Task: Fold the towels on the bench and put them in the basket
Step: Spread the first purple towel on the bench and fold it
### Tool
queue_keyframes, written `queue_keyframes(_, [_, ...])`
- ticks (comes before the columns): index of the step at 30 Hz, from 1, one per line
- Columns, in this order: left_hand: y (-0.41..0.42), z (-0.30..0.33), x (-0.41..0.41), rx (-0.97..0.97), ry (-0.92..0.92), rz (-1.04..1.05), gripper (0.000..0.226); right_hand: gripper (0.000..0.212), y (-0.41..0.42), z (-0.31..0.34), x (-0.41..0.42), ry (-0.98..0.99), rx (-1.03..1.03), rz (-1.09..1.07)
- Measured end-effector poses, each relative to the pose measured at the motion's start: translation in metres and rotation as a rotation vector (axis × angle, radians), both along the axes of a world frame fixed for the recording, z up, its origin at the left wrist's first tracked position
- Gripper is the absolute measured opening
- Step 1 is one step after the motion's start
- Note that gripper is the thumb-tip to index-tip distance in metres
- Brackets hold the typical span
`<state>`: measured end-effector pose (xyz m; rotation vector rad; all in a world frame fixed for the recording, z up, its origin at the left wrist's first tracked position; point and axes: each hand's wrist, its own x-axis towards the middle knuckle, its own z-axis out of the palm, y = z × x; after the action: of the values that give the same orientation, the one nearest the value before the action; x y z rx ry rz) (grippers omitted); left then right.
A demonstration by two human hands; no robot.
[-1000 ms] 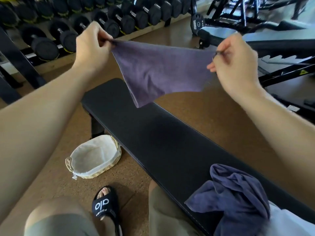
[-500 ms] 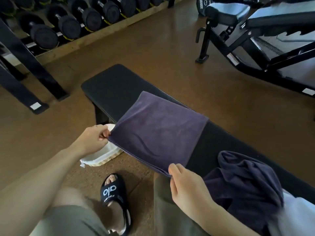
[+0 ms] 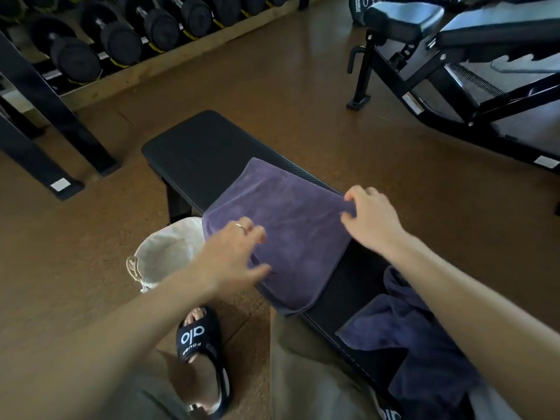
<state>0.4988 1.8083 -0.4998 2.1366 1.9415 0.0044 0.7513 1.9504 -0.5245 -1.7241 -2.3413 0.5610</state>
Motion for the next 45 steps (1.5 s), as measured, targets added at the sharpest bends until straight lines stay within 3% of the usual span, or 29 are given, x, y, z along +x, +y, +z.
queue_keyframes(2, [-0.009,-0.008,0.040,0.012,-0.027,-0.110,0.045,0.042,0.030,-0.004,0.007,-0.095,-0.088,-0.093])
queue_keyframes(5, [-0.018,-0.026,0.078,0.048,0.054,-0.191,0.047,0.045,0.045,-0.013,0.014,-0.031,-0.209,-0.166])
queue_keyframes(16, [-0.036,-0.044,0.087,0.041,0.335,-0.367,0.029,0.013,0.044,-0.014,0.024,0.004,-0.189,-0.142])
queue_keyframes(21, [-0.037,-0.046,0.088,0.084,0.302,-0.426,0.016,0.011,0.051,-0.012,0.043,0.043,-0.298,-0.176])
queue_keyframes(27, [-0.038,-0.039,0.084,0.166,0.144,-0.511,0.013,0.008,0.047,0.006,0.090,0.140,-0.458,-0.203])
queue_keyframes(32, [-0.043,-0.014,0.077,0.196,0.033,-0.573,0.029,0.019,0.049,0.024,0.121,0.467,-0.666,-0.288])
queue_keyframes(36, [-0.050,0.001,0.069,0.010,-0.189,-0.438,0.023,0.018,0.054,0.038,0.125,0.652,-0.802,-0.246])
queue_keyframes(39, [-0.046,0.002,0.057,-0.043,-0.319,-0.339,0.032,0.019,0.054,0.043,0.112,0.724,-0.853,-0.243])
queue_keyframes(45, [-0.043,-0.003,0.031,-0.029,-0.520,-0.194,0.044,0.031,0.059,0.060,0.072,0.852,-0.816,-0.209])
